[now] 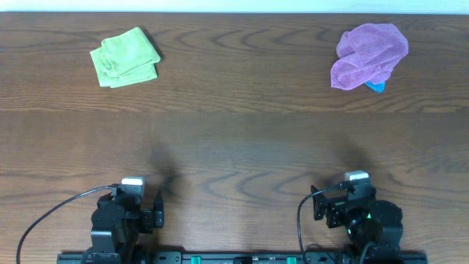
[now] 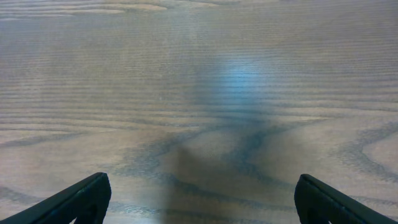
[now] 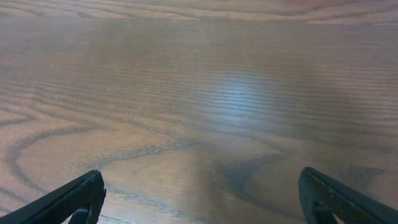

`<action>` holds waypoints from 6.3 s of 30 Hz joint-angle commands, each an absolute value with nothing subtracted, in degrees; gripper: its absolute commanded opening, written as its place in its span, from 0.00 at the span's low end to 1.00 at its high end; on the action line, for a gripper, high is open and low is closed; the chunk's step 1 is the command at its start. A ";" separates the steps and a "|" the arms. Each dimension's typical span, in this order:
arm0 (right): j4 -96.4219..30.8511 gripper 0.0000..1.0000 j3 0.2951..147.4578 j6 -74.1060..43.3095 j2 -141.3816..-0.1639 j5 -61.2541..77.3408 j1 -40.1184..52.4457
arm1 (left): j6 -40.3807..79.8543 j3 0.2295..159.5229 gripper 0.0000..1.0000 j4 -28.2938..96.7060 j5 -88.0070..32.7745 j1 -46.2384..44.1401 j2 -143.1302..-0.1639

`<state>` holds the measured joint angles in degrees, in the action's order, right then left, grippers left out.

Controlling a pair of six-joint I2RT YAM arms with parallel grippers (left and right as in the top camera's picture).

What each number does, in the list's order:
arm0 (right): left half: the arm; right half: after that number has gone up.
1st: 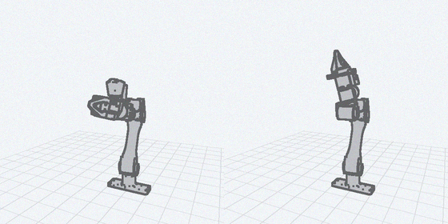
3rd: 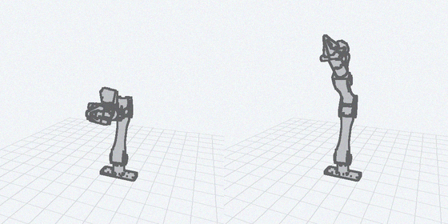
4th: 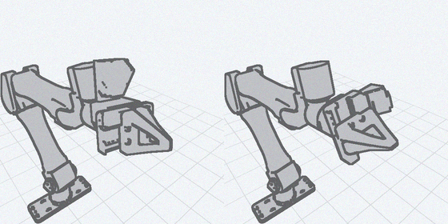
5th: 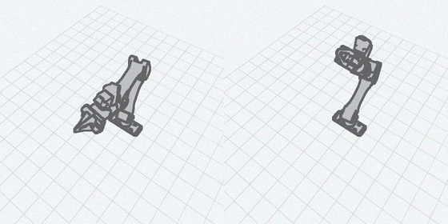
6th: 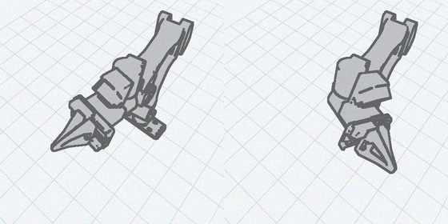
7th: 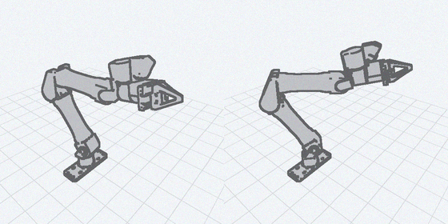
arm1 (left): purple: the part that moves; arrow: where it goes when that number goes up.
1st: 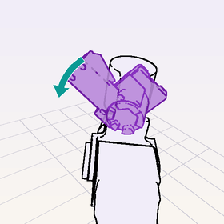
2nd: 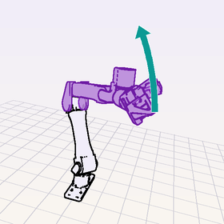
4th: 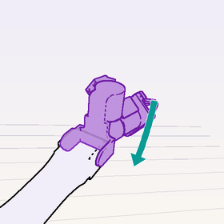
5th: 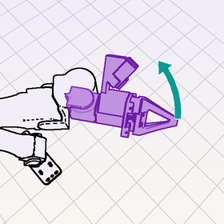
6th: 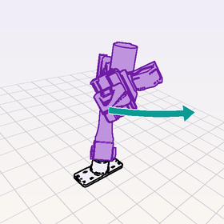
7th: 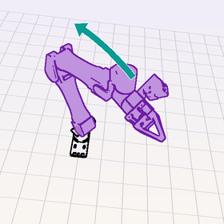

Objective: Fold the cloth

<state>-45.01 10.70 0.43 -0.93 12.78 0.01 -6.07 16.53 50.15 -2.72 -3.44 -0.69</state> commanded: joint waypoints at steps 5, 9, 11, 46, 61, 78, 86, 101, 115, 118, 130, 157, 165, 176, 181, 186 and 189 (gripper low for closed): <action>-44.91 0.99 9.89 -0.36 -0.32 12.21 0.78 | -7.73 14.33 0.96 51.77 -1.48 -3.68 -0.21; -44.91 0.99 9.89 -0.36 -0.30 12.21 0.78 | -7.73 14.33 0.95 51.77 -1.48 -3.68 -0.21; -44.91 0.99 9.89 -0.36 -0.30 12.21 0.78 | -7.70 14.33 0.95 51.77 -1.48 -3.68 -0.21; -43.55 0.99 21.89 -3.25 -13.72 9.32 -0.64 | -7.70 14.33 0.96 51.77 -1.48 -3.68 -0.21; -50.59 0.99 64.18 -3.75 -63.48 4.51 -6.76 | -7.70 14.35 0.95 51.77 -1.48 -3.68 -0.21; -38.13 0.99 87.99 -0.10 -100.71 3.22 -12.03 | -7.73 14.33 0.95 51.77 -1.48 -3.68 -0.21; -30.39 0.99 87.96 -0.23 -106.59 3.20 -11.97 | -7.70 14.33 0.95 51.77 -1.48 -3.68 -0.21; -17.30 0.89 87.96 -1.23 -117.19 4.69 -11.92 | -7.73 14.33 0.95 51.77 -1.48 -3.68 -0.21; -13.63 0.83 87.96 -1.23 -122.28 4.73 -11.92 | -7.73 14.35 0.95 51.77 -1.48 -3.68 -0.21; -12.82 0.84 87.96 -1.21 -122.61 4.73 -11.92 | -7.70 14.33 0.95 51.77 -1.48 -3.68 -0.21; -9.85 0.72 87.96 -1.23 -123.90 5.02 -11.92 | -7.73 14.33 0.96 51.77 -1.48 -3.68 -0.21; -21.17 0.01 88.29 5.34 -109.23 6.20 -8.29 | -7.73 14.35 0.95 51.77 -1.48 -3.68 -0.21; -34.00 0.01 88.29 6.98 -97.30 6.24 -2.50 | -7.73 14.33 0.95 51.77 -1.48 -3.68 -0.21; -45.89 0.01 88.29 9.91 -84.29 5.39 14.52 | -7.73 14.33 0.95 51.77 -1.48 -3.68 -0.21; -47.70 0.01 88.29 8.86 -83.22 5.72 23.57 | -7.73 14.33 0.96 51.77 -1.48 -3.68 -0.21; -46.59 0.02 88.29 7.31 -83.22 7.81 33.47 | -7.73 14.35 0.95 51.77 -1.48 -3.68 -0.21; -45.47 0.01 88.29 7.25 -83.22 9.56 38.83 | -7.73 14.33 0.95 51.77 -1.48 -3.68 -0.21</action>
<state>-46.02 87.42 8.14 -83.74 7.40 35.24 -6.13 16.40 50.02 -2.57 -3.51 -0.58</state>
